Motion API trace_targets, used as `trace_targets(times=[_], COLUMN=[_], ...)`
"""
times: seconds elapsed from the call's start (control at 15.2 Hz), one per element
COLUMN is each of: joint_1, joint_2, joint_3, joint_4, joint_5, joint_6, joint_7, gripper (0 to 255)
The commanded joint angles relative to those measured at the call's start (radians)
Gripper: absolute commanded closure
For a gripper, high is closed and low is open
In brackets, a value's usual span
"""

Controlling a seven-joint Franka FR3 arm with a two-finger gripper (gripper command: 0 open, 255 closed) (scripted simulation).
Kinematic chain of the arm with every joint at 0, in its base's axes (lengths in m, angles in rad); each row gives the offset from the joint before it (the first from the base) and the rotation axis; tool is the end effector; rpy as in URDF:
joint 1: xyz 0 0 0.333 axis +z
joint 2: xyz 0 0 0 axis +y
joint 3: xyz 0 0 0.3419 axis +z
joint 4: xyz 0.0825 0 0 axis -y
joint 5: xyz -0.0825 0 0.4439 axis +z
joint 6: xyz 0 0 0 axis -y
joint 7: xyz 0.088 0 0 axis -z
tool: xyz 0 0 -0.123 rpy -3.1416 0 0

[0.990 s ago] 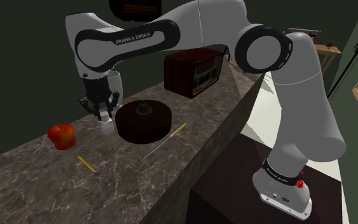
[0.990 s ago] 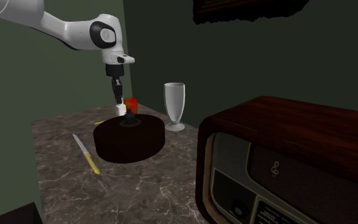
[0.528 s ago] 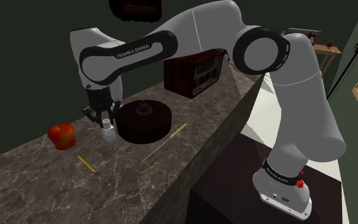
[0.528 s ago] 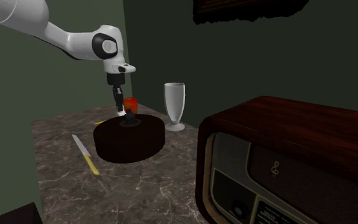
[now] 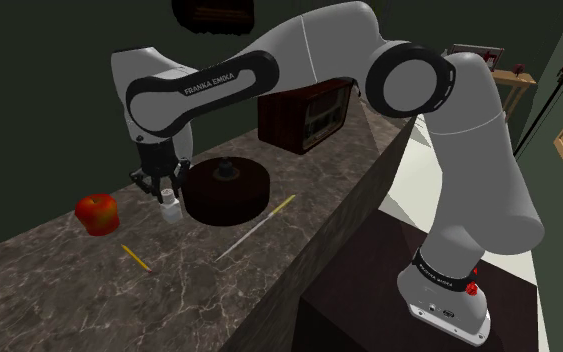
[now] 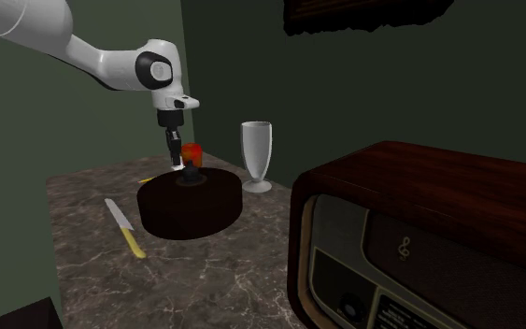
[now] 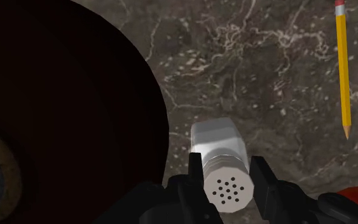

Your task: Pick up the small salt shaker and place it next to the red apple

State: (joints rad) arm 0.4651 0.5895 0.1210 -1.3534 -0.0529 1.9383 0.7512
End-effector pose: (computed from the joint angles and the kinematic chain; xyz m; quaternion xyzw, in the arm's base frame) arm 0.6700 0.4177 0.3658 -0.9965 0.0831 0.0057 0.0069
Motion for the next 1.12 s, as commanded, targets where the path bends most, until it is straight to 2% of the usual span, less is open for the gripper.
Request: trace_targets(times=[0.0,0.33,0.59,1.06], joint_1=[0.000,0.000,0.001,0.001], joint_2=[0.000,0.000,-0.021,-0.021], joint_3=[0.000,0.000,0.002,0.002], joint_4=[0.000,0.000,0.095,0.095], joint_5=[0.000,0.000,0.003,0.003], joint_6=[0.000,0.000,-0.115,-0.115], joint_7=[0.000,0.000,-0.003,-0.003], gripper=[0,0,0,0])
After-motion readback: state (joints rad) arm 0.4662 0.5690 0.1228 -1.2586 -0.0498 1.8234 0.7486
